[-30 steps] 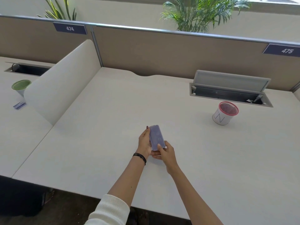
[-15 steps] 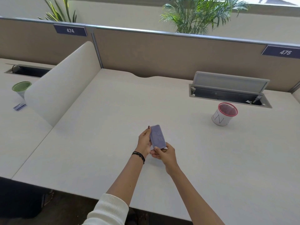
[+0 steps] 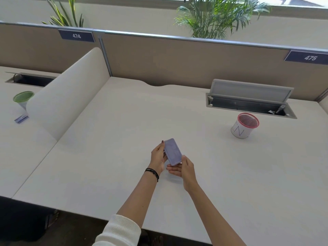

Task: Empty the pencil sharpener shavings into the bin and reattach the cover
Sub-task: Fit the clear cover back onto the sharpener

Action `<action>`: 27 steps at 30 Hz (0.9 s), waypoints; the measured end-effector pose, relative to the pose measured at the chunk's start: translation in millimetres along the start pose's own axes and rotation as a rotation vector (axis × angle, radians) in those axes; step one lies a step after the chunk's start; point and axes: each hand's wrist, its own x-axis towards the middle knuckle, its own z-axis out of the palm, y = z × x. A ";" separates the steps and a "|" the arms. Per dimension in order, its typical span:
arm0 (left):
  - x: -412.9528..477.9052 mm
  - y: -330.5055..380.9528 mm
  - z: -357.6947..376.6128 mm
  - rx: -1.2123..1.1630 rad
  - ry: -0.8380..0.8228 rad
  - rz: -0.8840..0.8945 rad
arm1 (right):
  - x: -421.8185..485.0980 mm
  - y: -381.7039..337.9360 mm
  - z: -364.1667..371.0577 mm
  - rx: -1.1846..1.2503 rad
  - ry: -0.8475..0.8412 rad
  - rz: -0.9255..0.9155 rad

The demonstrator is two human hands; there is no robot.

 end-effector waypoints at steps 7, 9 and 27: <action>1.8 -3.4 2.7 0.084 -0.038 0.024 | 4.0 -2.9 -12.8 -0.143 0.016 -0.059; 0.9 -3.7 2.8 0.142 -0.053 0.033 | 4.6 -1.7 -16.2 -0.258 0.058 -0.143; -23.9 30.9 -95.4 1.002 -0.420 0.211 | -7.2 27.8 -14.5 -1.257 -0.123 -0.788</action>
